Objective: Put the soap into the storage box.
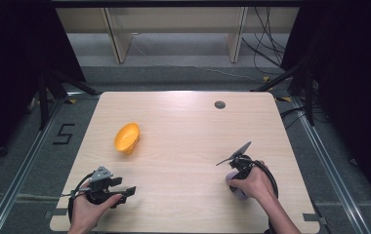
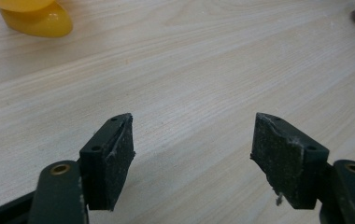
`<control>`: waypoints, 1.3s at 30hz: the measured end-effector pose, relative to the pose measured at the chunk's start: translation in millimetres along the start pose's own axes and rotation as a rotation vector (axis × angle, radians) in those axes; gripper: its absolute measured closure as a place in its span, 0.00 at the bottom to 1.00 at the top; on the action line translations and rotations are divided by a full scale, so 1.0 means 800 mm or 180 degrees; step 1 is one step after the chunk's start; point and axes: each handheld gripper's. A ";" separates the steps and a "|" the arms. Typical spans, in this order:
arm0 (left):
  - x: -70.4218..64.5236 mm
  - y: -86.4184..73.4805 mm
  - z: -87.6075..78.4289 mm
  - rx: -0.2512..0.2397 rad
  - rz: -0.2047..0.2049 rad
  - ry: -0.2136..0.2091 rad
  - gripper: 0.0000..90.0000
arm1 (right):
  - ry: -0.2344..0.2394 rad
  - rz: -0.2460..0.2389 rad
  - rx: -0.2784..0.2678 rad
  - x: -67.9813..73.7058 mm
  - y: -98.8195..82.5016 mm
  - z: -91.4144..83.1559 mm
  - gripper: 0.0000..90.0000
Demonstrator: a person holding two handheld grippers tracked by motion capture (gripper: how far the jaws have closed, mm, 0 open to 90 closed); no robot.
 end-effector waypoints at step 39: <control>-0.002 0.002 0.006 -0.0141 -0.0235 -0.0157 0.33 | -0.0648 -0.2401 -0.1563 0.036 -0.047 -0.032 0.56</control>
Point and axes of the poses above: each handheld gripper's, and its own axes: z roughly forward along the jaws, y roughly out of its top, x roughly to its left, and after that the axes turned 15 degrees about -x, right-handed
